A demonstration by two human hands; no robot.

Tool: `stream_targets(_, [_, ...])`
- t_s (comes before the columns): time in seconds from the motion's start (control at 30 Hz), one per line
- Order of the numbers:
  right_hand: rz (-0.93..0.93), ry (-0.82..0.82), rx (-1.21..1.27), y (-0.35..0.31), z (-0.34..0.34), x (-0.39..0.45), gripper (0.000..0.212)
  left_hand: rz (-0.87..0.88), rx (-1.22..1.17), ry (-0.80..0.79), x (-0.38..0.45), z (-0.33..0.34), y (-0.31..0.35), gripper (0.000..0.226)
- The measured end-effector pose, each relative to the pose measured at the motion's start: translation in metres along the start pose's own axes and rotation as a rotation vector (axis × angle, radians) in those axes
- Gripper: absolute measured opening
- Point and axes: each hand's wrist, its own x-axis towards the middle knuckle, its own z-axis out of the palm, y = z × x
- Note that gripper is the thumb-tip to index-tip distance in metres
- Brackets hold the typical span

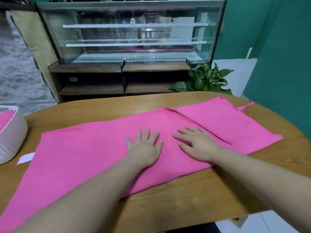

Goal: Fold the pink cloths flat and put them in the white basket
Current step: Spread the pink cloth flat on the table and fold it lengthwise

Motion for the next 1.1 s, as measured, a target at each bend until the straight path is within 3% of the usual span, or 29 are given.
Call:
stream_targets(0.1, [0.037,-0.104,-0.027,0.004,0.005,-0.009,0.048,0.01,0.081,-0.017,0.001,0.007,-0.002,0.06])
stream_targets(0.23, [0.046,-0.104,0.002,-0.009,0.007,-0.012,0.049,0.028,0.142,-0.042,0.0,0.004,-0.015,0.061])
stream_targets(0.43, [0.027,0.212,0.07,0.018,-0.005,-0.018,0.049,0.05,0.156,-0.047,-0.002,-0.001,-0.028,0.062])
stream_targets(0.6, [0.112,0.292,-0.302,0.058,-0.025,-0.026,0.055,0.115,0.193,0.029,0.003,-0.011,-0.024,0.081])
stream_targets(0.73, [0.286,0.282,-0.319,0.078,-0.041,-0.027,0.082,0.133,0.156,0.131,0.02,-0.024,0.001,0.041])
stream_targets(0.83, [0.431,0.255,-0.211,0.094,-0.051,-0.024,0.086,0.181,0.1,0.162,0.039,-0.03,0.023,0.022])
stream_targets(0.97, [0.615,0.195,0.069,0.118,-0.065,-0.021,0.071,0.323,-0.024,0.208,0.067,-0.033,0.063,0.023])
stream_targets(1.1, [0.581,0.276,0.396,0.136,-0.072,-0.022,0.018,0.432,-0.113,0.202,0.093,-0.036,0.111,0.034])
